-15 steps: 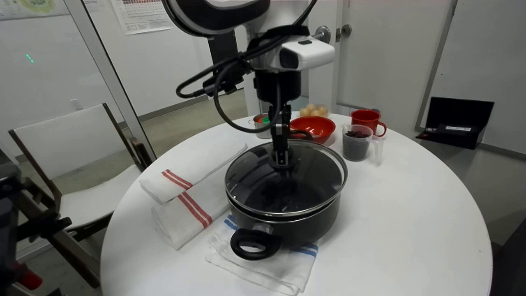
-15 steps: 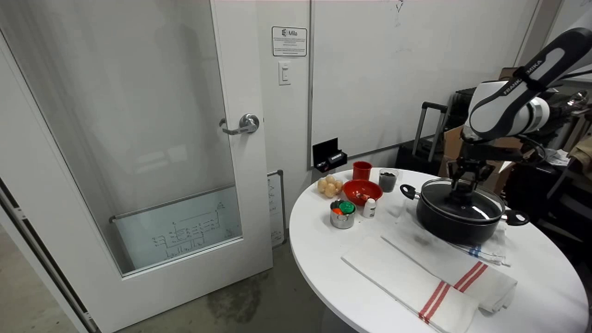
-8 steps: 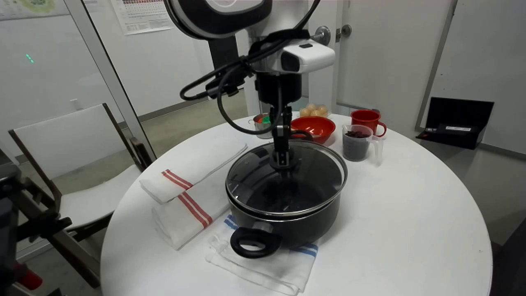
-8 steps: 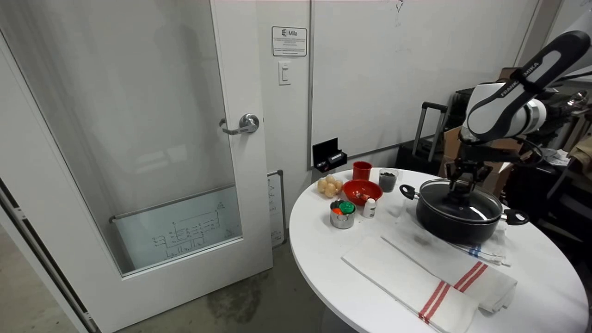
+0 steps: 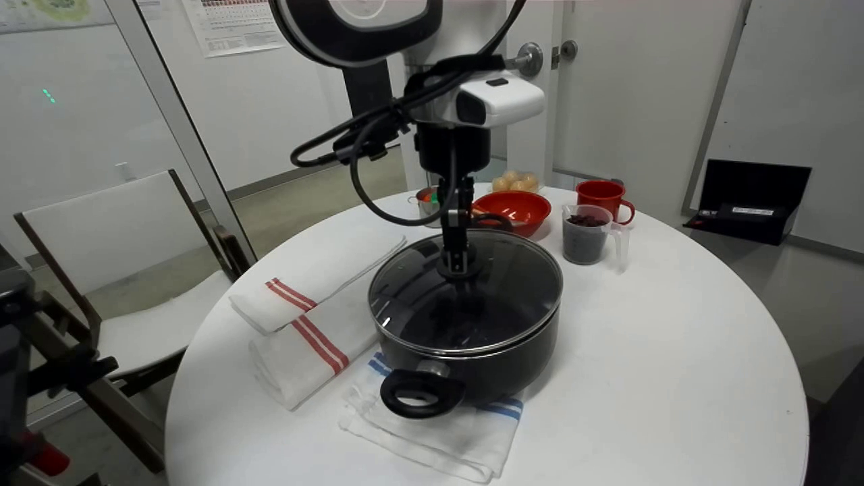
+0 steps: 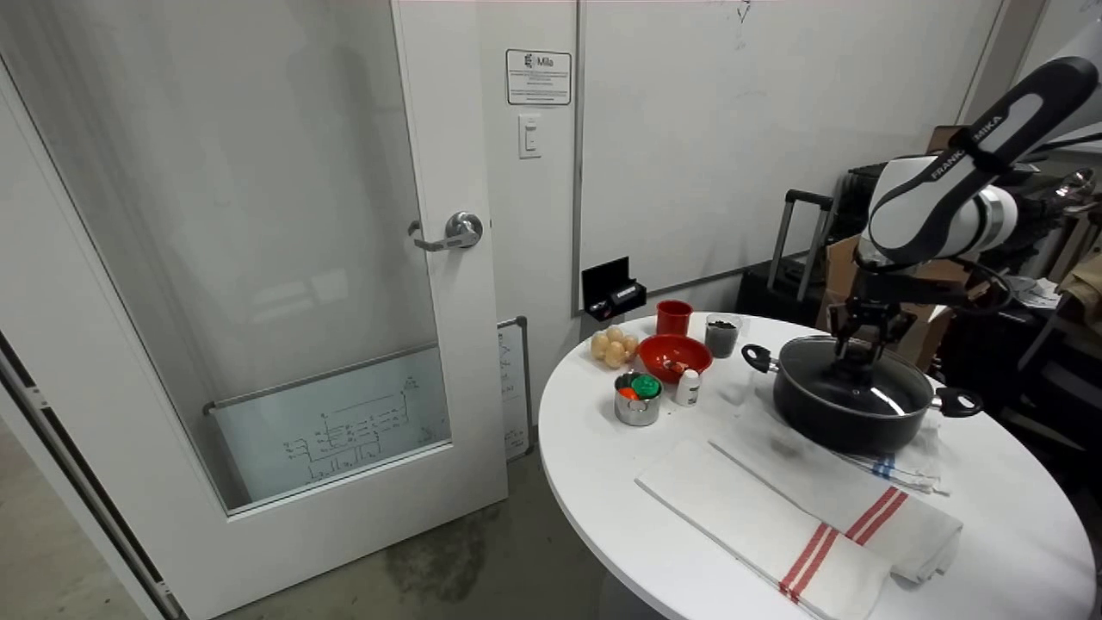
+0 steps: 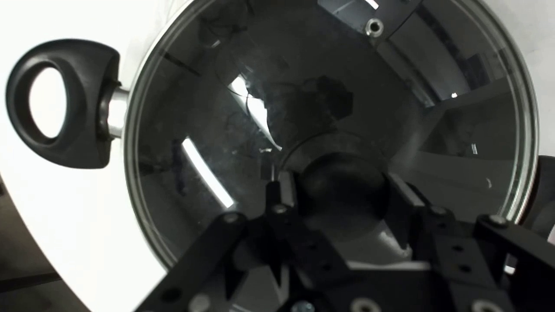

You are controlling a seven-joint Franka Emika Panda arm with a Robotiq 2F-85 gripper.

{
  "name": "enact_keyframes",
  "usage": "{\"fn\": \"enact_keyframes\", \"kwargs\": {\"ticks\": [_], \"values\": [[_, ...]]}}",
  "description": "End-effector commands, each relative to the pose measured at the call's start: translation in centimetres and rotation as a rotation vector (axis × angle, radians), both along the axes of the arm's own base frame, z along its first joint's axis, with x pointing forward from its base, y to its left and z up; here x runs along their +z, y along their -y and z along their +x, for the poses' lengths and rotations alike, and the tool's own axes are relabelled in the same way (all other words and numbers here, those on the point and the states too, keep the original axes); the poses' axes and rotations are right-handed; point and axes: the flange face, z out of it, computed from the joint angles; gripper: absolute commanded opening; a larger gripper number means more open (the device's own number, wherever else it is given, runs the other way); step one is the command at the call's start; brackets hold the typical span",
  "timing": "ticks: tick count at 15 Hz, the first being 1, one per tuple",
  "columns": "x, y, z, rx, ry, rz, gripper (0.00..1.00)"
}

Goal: Put the glass lid on the pot.

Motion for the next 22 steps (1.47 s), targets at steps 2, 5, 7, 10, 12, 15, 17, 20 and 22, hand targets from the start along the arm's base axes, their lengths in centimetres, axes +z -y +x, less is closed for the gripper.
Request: {"fn": "enact_keyframes", "kwargs": {"ticks": [2,5,7,10,12,15,17,20,22], "values": [[0.7,-1.1,-0.3,0.011,0.031,0.041,0.26],[0.3,-1.1,-0.5,0.006,0.032,0.043,0.26],[0.1,-1.0,-0.6,0.002,0.029,0.045,0.26],[0.6,-1.3,-0.8,-0.004,0.043,0.046,0.84],[1.6,-1.9,-0.8,-0.001,0.068,0.045,0.97],[3.2,-2.7,-1.1,-0.001,0.102,0.016,1.00],[4.2,-2.9,-1.4,-0.010,0.116,-0.010,1.00],[5.3,-3.0,-1.9,-0.014,0.132,-0.042,1.00],[5.8,-3.2,-2.3,-0.018,0.139,-0.057,1.00]]}}
